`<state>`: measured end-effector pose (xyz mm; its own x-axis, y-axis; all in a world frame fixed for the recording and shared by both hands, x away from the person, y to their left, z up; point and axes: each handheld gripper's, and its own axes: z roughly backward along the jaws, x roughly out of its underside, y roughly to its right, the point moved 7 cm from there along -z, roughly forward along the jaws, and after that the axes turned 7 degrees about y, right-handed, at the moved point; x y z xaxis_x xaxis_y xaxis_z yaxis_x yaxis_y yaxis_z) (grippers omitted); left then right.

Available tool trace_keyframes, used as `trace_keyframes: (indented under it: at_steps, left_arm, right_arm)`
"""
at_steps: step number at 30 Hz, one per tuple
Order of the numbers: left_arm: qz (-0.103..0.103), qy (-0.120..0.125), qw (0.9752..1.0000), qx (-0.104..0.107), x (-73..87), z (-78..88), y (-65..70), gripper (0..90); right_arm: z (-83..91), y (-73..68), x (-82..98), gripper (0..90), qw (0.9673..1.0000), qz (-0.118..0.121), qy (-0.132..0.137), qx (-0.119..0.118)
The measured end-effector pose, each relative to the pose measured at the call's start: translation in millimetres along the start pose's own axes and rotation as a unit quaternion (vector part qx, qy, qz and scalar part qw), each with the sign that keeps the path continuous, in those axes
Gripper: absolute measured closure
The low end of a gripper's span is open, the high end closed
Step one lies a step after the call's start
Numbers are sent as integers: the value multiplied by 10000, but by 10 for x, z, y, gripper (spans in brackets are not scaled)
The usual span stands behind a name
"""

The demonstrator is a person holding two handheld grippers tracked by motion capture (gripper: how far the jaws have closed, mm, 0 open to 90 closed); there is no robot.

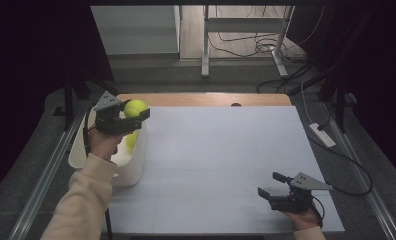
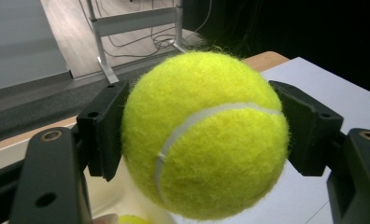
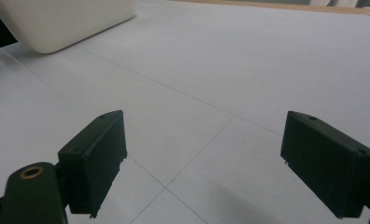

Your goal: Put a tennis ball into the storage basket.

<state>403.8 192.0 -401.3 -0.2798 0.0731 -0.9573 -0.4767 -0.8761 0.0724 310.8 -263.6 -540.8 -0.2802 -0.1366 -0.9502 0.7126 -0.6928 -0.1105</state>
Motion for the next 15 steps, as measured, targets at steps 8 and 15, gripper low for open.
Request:
trace_keyframes:
  at_steps: [8,15]
  left_arm:
    - [15,-81,9998,-162,38,75,-117,263]
    - [98,-161,9994,-285,75,125,-232,263]
  right_arm:
    - [-1,-2,-1,142,10000,10,-9,-2]
    - [-2,3,-2,142,10000,8,-2,0]
